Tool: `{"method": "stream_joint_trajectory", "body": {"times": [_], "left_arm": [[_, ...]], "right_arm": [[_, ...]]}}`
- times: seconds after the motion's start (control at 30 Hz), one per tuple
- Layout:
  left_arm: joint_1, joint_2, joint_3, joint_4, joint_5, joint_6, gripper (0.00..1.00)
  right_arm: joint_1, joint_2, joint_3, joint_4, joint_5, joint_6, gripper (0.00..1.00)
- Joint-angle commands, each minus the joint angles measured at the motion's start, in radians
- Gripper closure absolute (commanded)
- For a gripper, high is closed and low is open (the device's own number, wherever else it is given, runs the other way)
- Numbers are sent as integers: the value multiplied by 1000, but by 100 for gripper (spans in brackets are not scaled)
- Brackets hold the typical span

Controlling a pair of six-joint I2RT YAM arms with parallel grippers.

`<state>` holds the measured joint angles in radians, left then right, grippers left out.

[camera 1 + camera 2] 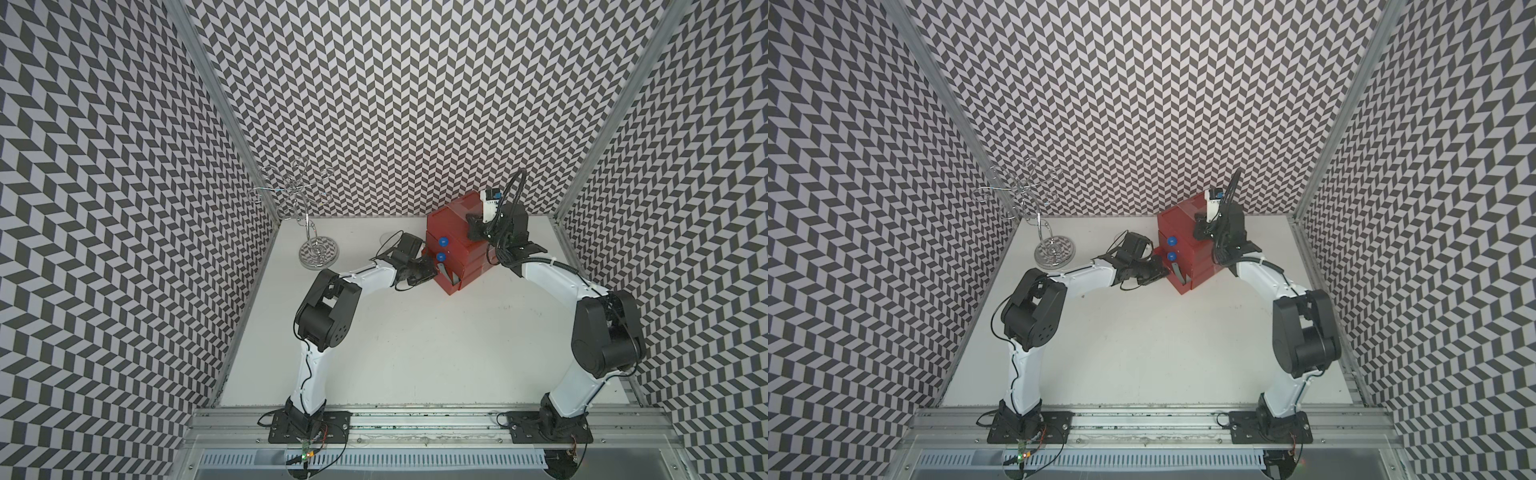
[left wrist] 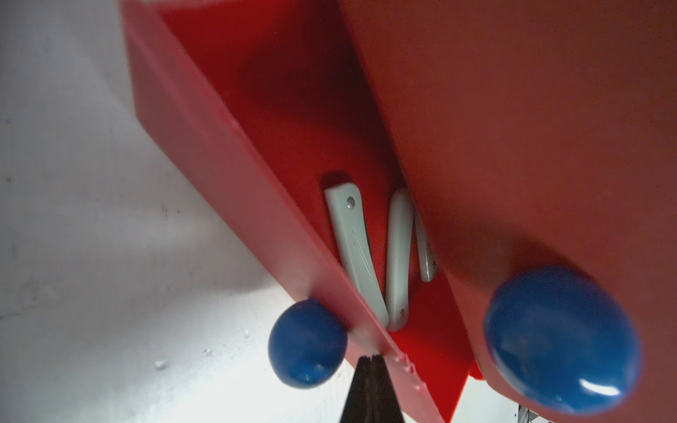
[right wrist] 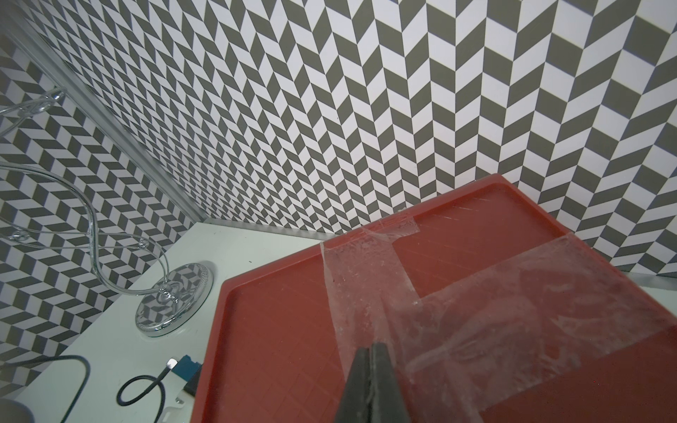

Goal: Place the fruit knives into the drawer by color
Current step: Close the drawer in the storage box.

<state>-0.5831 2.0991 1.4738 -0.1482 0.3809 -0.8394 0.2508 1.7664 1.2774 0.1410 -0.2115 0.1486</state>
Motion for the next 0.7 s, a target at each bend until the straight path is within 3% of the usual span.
{"method": "stream_joint_trajectory", "body": {"times": [0.0, 0.67], "left_arm": [[-6, 28, 29, 40, 21, -12, 100], [-20, 80, 61, 142, 89, -56, 100]], "right_arm": [[9, 217, -138, -468, -40, 51, 100], [9, 219, -138, -466, -42, 51, 100]]}}
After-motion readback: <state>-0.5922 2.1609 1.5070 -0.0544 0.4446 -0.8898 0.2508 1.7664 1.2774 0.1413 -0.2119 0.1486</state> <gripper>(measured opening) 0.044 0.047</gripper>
